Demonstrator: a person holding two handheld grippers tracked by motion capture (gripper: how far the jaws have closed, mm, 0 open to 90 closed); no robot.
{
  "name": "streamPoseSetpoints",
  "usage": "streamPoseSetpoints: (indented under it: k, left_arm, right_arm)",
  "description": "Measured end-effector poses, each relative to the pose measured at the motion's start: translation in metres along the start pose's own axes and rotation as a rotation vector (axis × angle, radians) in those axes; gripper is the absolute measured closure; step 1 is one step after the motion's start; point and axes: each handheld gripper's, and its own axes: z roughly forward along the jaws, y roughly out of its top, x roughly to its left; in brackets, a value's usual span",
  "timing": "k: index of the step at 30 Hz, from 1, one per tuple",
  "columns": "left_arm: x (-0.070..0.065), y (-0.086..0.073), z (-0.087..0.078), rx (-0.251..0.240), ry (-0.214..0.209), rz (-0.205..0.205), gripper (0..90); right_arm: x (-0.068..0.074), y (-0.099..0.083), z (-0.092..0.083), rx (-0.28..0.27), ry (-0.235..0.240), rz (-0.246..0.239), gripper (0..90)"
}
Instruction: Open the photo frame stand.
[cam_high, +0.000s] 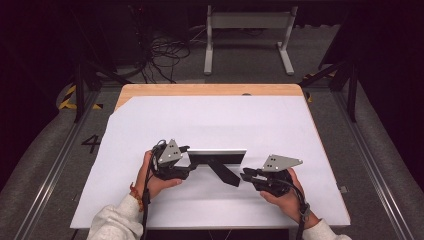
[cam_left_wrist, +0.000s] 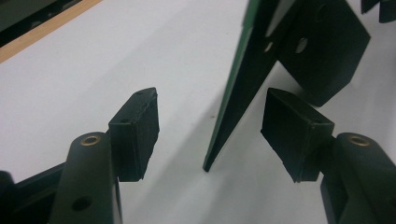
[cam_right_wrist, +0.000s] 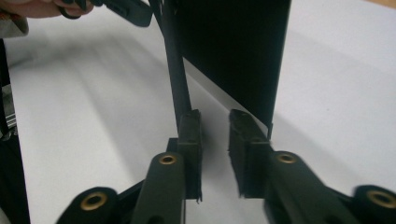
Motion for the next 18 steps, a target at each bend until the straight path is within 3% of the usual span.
streamPoseSetpoints:
  k: [4, 13, 14, 18]
  left_arm:
    - [-0.002, 0.001, -0.001, -0.005, -0.007, 0.008, 37.0]
    - [-0.002, 0.002, -0.004, -0.043, -0.025, 0.005, 37.1]
    - [-0.002, 0.003, -0.006, -0.060, -0.030, 0.011, 37.2]
    - [-0.003, 0.005, -0.011, -0.085, -0.031, 0.013, 36.8]
  right_arm:
    - [0.000, 0.003, -0.006, -0.020, -0.033, -0.019, 71.3]
    - [-0.002, 0.006, -0.009, -0.070, -0.100, -0.008, 69.1]
    - [-0.001, 0.007, -0.010, -0.090, -0.101, -0.011, 75.3]
    - [0.002, 0.010, -0.012, -0.106, -0.105, -0.031, 82.9]
